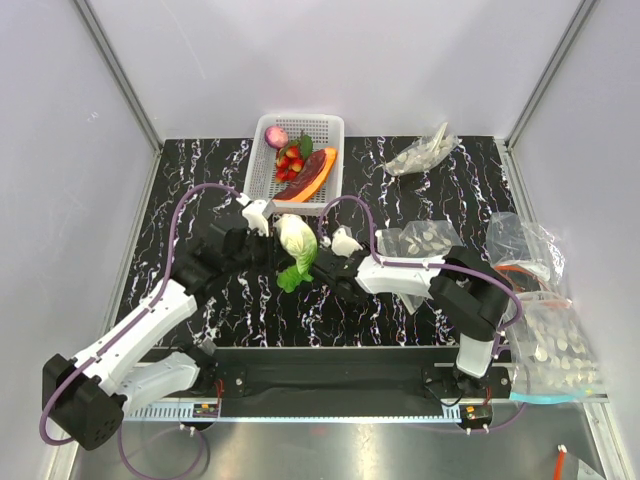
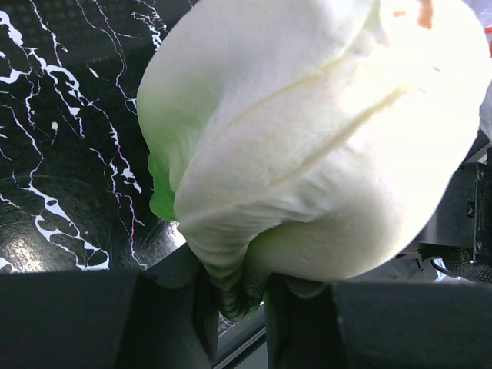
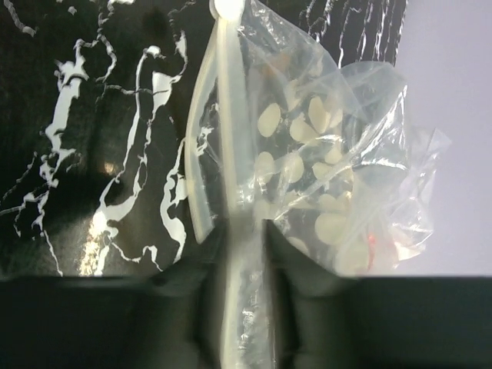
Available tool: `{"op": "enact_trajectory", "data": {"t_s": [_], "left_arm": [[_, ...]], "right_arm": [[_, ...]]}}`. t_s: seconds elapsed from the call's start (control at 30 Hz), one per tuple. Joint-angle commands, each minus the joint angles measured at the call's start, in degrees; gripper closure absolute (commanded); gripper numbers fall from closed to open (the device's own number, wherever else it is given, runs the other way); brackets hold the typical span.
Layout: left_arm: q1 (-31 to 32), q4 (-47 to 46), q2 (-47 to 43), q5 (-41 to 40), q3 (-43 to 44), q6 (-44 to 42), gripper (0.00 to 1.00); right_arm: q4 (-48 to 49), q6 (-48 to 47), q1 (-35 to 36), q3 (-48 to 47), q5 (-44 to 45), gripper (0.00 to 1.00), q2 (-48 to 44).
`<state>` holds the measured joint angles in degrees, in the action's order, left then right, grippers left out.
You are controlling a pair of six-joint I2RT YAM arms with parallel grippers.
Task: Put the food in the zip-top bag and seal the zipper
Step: Pick up the fake vegetable from the bin, then pick up the zipper food storage bag at the center of the board.
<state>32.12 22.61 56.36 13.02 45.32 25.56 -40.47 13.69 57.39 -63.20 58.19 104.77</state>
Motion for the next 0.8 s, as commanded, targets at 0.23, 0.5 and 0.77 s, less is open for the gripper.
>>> {"op": "enact_trajectory", "data": {"t_s": [0.23, 0.5, 0.77], "left_arm": [[3.29, -1.26, 5.24, 0.26, 2.93, -1.74, 1.00], [11.11, 3.75, 13.86, 1.39, 8.37, -4.47, 0.99], [16.74, 1.56, 17.38, 2.98, 11.10, -2.27, 0.99]], "right_arm": [[-1.98, 5.03, 0.53, -1.31, 1.23, 1.00, -7.02], [2.14, 1.95, 0.53, -0.61, -8.62, 1.00, -21.44], [6.01, 0.63, 0.45, 0.88, -14.42, 1.00, -23.64]]}}
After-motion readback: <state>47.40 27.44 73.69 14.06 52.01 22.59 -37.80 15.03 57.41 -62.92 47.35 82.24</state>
